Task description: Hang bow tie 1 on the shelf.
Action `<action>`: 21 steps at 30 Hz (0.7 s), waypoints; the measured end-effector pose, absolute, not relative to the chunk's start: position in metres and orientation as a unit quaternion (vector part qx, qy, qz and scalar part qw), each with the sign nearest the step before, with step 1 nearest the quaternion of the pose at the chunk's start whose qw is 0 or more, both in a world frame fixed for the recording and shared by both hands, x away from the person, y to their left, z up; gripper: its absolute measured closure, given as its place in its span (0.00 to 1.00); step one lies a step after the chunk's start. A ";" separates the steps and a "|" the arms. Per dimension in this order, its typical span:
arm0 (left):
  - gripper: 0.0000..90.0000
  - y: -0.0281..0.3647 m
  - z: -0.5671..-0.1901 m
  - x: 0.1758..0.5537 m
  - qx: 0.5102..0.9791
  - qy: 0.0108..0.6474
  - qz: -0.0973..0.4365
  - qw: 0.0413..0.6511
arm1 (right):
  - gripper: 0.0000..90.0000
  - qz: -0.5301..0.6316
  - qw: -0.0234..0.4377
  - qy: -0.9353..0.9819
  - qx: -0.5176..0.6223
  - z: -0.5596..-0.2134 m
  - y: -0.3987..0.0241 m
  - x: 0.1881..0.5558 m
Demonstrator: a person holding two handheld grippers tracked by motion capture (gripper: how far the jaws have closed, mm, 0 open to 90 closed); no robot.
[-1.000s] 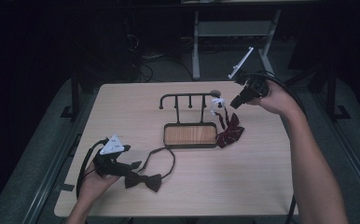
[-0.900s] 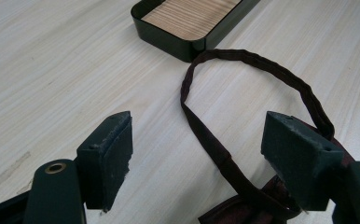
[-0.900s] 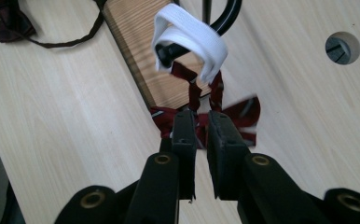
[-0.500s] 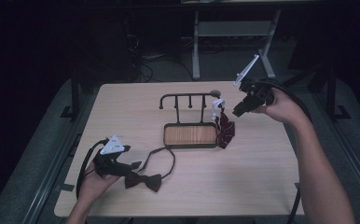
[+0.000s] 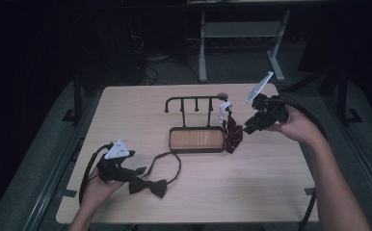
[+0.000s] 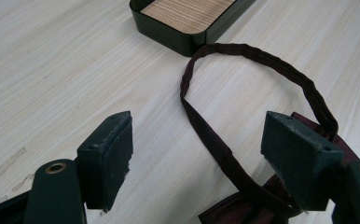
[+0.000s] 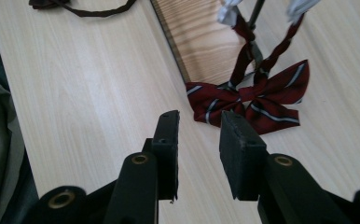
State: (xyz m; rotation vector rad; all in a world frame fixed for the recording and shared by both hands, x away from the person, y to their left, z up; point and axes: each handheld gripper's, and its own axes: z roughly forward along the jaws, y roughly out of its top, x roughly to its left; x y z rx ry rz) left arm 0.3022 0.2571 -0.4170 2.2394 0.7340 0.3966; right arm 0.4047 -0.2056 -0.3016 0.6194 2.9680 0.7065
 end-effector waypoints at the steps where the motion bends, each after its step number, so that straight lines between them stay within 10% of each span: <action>1: 0.28 0.257 -0.417 0.302 0.872 0.286 0.154 0.367 | 0.74 0.227 0.014 0.953 0.199 -0.302 -0.206 0.405; 21: 0.28 0.255 -0.420 0.303 0.875 0.286 0.146 0.362 | 0.69 0.254 -0.002 0.948 0.192 -0.339 -0.216 0.382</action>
